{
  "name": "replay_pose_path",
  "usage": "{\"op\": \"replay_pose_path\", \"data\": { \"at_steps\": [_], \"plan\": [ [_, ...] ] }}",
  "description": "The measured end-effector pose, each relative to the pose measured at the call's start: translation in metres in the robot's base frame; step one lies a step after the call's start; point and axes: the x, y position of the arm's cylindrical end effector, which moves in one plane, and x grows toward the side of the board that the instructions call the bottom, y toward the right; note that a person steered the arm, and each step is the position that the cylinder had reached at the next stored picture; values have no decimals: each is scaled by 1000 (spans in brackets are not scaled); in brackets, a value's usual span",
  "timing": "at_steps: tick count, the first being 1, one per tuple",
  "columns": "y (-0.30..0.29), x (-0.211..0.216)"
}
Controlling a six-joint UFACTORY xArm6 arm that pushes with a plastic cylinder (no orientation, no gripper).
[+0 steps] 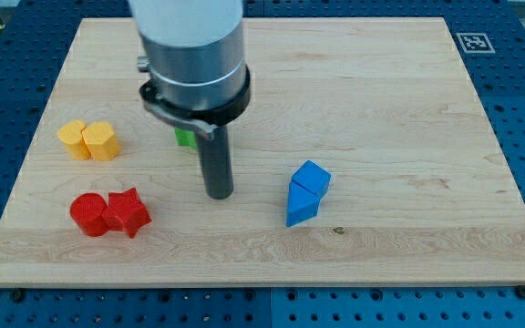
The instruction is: Push the green star and the green circle down a bit
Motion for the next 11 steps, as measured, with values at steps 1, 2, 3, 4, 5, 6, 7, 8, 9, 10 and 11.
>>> {"op": "replay_pose_path", "data": {
  "at_steps": [1,2,3,4,5,6,7,8,9,10,11],
  "plan": [
    [23,-14],
    [31,-31],
    [31,-55],
    [30,-79],
    [14,-100],
    [-7,-123],
    [-30,-136],
    [-31,-136],
    [-33,-126],
    [-35,-107],
    [-35,-89]
  ]
}}
